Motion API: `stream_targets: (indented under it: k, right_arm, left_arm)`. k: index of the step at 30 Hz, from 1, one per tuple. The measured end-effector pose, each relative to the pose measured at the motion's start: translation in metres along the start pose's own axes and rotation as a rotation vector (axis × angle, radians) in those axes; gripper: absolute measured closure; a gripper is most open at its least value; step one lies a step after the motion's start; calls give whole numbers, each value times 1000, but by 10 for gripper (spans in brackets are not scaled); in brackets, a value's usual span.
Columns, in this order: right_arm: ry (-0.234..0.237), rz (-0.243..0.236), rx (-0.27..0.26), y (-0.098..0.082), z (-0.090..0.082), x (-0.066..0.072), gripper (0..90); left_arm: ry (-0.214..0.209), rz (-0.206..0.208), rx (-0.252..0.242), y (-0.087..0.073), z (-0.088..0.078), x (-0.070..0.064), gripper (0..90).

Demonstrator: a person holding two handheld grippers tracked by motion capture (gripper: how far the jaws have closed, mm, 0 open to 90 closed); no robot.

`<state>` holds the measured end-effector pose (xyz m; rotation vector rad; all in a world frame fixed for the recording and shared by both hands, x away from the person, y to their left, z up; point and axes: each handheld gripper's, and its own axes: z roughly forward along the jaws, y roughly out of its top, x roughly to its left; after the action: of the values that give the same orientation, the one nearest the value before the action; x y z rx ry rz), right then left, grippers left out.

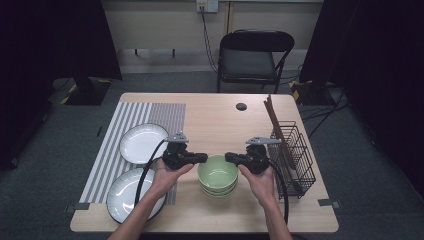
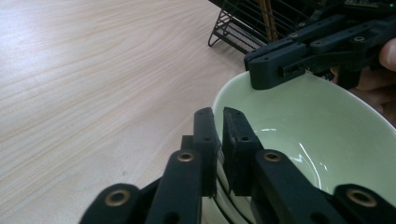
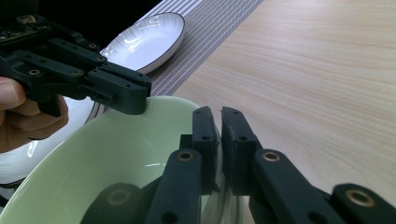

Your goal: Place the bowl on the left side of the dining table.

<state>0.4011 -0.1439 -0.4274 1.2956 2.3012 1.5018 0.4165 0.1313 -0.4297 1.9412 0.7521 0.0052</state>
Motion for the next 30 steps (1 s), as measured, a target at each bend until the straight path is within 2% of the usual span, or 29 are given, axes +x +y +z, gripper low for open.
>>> stream_targets:
  k: [3, 4, 5, 6, 7, 9, 11, 13, 14, 15, 18, 21, 23, 27, 29, 30]
  right_arm:
    - [-6, -4, -3, 0, 0, 0, 848]
    - [-6, -4, -3, 0, 0, 0, 848]
    - [-1, 1, -5, -1, 0, 0, 847]
    - [-1, 1, -5, -1, 0, 0, 847]
    - [-2, 0, -6, -1, 0, 0, 847]
    - [1, -2, -12, -2, 0, -1, 846]
    - [-1, 5, -15, -2, 0, -1, 845]
    - [3, 8, -14, -3, 0, -2, 844]
    - [2, 9, -15, -3, 0, -2, 844]
    - [3, 10, -16, -3, 0, -2, 844]
    - [4, 12, -16, -3, 0, -2, 844]
    - [4, 7, -15, -3, 0, -2, 844]
    - [1, 7, -16, -3, 0, -2, 844]
    - [-3, 5, -17, -4, 0, -1, 843]
    - [-7, 4, -18, -4, 0, -1, 843]
    - [-7, 4, -18, -4, 0, -1, 843]
  left_arm:
    - [13, 45, -7, 1, -5, -5, 778]
    - [13, 45, -7, 1, -5, -5, 769]
    - [15, 44, -29, 2, -9, -7, 770]
    - [-14, 41, -50, 2, -12, -9, 770]
    - [-21, 71, -82, 4, -19, -17, 746]
    - [-77, 72, -87, 5, -23, -25, 739]
    - [-100, 122, -47, 5, -23, -37, 722]
    - [-146, 159, -29, 3, -21, -47, 688]
    - [-146, 159, -29, 3, -21, -47, 675]
    - [-153, 176, -25, 2, -19, -56, 670]
    - [-189, 198, 9, 2, -13, -67, 658]
    - [-203, 214, 40, -1, -7, -75, 649]
    - [-199, 234, 65, -4, 1, -84, 649]
    - [-173, 262, 103, -6, 12, -88, 670]
    - [-185, 259, 105, -7, 15, -88, 730]
    - [-163, 275, 104, -8, 17, -90, 760]
